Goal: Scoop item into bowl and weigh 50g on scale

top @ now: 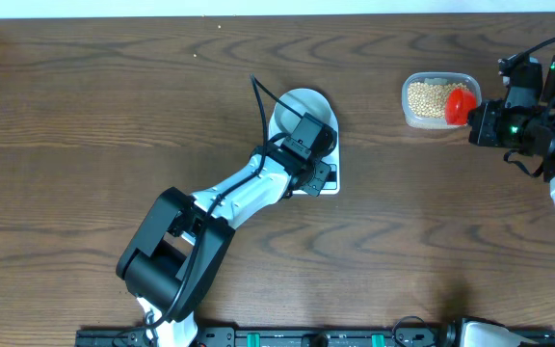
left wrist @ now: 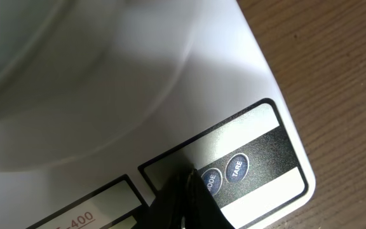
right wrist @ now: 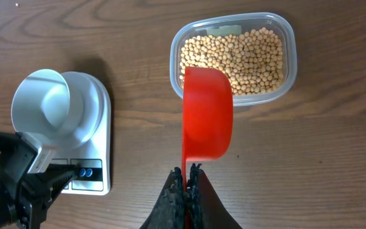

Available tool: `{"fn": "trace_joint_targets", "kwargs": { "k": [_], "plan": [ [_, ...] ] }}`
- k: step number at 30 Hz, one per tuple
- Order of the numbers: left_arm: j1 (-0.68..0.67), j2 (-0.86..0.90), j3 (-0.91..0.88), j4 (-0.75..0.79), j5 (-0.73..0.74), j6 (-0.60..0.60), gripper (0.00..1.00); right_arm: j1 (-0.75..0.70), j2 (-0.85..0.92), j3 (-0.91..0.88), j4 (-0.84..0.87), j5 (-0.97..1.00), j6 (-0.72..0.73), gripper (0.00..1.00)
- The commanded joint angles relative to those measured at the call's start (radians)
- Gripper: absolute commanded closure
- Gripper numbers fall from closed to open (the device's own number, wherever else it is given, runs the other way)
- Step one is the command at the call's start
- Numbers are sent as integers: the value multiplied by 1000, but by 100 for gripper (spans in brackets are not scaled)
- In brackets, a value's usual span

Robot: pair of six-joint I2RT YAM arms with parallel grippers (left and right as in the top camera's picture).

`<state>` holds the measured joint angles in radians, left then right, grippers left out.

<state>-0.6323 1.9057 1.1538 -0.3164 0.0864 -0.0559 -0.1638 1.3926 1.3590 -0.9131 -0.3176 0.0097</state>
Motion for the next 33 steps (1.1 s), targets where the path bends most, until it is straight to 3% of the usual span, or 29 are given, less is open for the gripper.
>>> {"fn": "trace_joint_targets", "kwargs": {
  "k": [1, 33],
  "plan": [
    [11, 80, -39, -34, -103, -12, 93, 8, 3, 19, 1, 6, -19, 99],
    [11, 113, -39, -57, -107, -12, 93, 7, 3, 19, 4, 24, -26, 99]
  ]
}}
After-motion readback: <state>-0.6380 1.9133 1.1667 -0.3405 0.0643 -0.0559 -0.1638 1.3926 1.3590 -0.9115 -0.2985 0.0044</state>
